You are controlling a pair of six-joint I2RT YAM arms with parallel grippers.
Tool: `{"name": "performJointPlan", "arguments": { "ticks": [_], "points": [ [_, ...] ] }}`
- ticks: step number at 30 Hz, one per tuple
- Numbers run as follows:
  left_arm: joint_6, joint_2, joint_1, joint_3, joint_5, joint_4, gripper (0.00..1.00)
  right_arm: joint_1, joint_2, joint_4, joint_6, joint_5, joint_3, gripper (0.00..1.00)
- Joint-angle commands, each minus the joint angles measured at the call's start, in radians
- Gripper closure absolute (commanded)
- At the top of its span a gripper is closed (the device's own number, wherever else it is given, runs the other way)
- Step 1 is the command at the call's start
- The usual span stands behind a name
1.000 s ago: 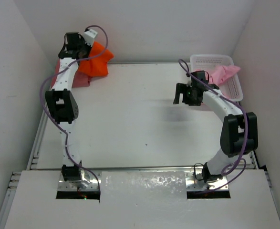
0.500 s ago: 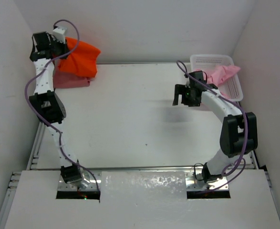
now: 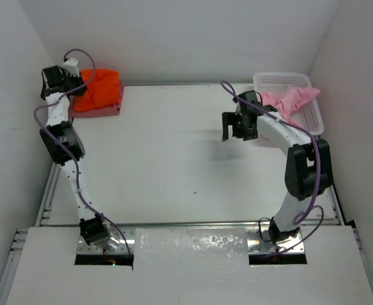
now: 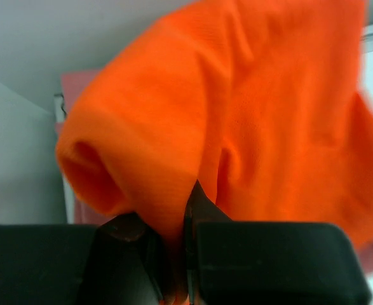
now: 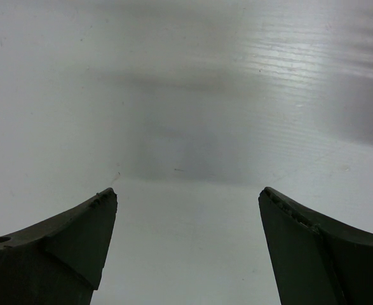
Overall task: Fold and stack the t-shirts
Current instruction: Put the neatly folded tshirt into the corner of the board with the left arm
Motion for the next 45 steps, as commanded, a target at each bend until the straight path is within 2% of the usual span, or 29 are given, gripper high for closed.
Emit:
{"name": "performJointPlan", "arguments": {
  "ticks": [1,5,6,8,9,11,12,13,18,22,26,28,30,31,32,33,34,35,36,38,39,40,41,45],
  "points": [
    [-0.043,0.022,0.012,0.051,-0.046,0.148,1.0,0.023,0.021,-0.034,-0.02,0.018,0.067,0.11],
    [-0.102,0.038,0.012,0.055,-0.179,0.259,0.98,0.034,0.027,-0.044,-0.026,0.021,0.088,0.11],
    [-0.131,0.036,0.013,0.054,-0.254,0.295,0.88,0.034,0.026,-0.043,-0.025,0.019,0.09,0.11],
    [-0.142,0.033,0.013,0.051,-0.312,0.32,0.74,0.035,0.026,-0.043,-0.023,0.009,0.098,0.11],
    [-0.131,0.03,0.013,0.046,-0.332,0.323,0.53,0.037,0.026,-0.043,-0.025,0.005,0.099,0.1],
    [-0.123,0.015,0.013,0.028,-0.362,0.331,0.28,0.04,0.023,-0.04,-0.031,0.001,0.098,0.1],
    [-0.119,0.004,0.013,0.025,-0.392,0.329,0.08,0.041,0.024,-0.038,-0.031,-0.004,0.098,0.1],
    [-0.114,0.001,0.013,0.023,-0.415,0.331,0.01,0.041,0.024,-0.035,-0.031,-0.005,0.096,0.1],
    [-0.065,-0.001,0.013,0.046,-0.558,0.3,0.0,0.047,0.021,-0.021,-0.029,-0.019,0.084,0.1],
    [-0.092,-0.016,0.027,0.057,-0.551,0.247,0.0,0.051,0.0,0.0,-0.026,-0.025,0.05,0.1],
    [-0.296,-0.126,0.082,-0.003,-0.362,0.187,0.0,0.055,-0.037,0.014,-0.028,-0.024,0.027,0.1],
    [-0.306,-0.197,0.108,-0.045,-0.183,0.158,0.0,0.058,-0.075,0.049,-0.028,-0.027,-0.011,0.1],
    [-0.17,-0.301,0.084,-0.119,-0.013,0.093,0.08,0.06,-0.102,0.08,-0.029,-0.037,-0.045,0.11],
    [0.018,-0.342,0.061,-0.211,-0.015,0.016,0.14,0.061,-0.123,0.107,-0.031,-0.041,-0.075,0.11],
    [0.136,-0.379,0.026,-0.268,-0.039,-0.02,0.18,0.061,-0.134,0.118,-0.032,-0.047,-0.091,0.11],
    [0.241,-0.452,-0.055,-0.328,-0.097,-0.052,0.23,0.06,-0.141,0.129,-0.037,-0.053,-0.103,0.13],
    [0.344,-0.484,-0.094,-0.448,-0.122,-0.08,0.31,0.061,-0.148,0.146,-0.039,-0.059,-0.123,0.13],
    [0.477,-0.505,-0.167,-0.505,-0.182,-0.111,0.41,0.061,-0.152,0.147,-0.042,-0.064,-0.129,0.13],
    [0.513,-0.537,-0.201,-0.593,-0.217,-0.1,0.42,0.061,-0.155,0.147,-0.043,-0.07,-0.137,0.13],
    [0.575,-0.55,-0.273,-0.662,-0.323,-0.051,0.4,0.061,-0.158,0.15,-0.045,-0.07,-0.145,0.13],
    [0.585,-0.545,-0.29,-0.702,-0.352,-0.022,0.35,0.061,-0.163,0.161,-0.043,-0.07,-0.155,0.12],
    [0.61,-0.535,-0.316,-0.712,-0.369,0.002,0.27,0.061,-0.166,0.167,-0.042,-0.07,-0.162,0.12],
    [0.619,-0.512,-0.327,-0.716,-0.411,0.01,0.24,0.061,-0.172,0.17,-0.04,-0.071,-0.168,0.12],
    [0.613,-0.479,-0.367,-0.747,-0.529,0.128,0.21,0.061,-0.181,0.18,-0.043,-0.068,-0.192,0.12]
  ]
}}
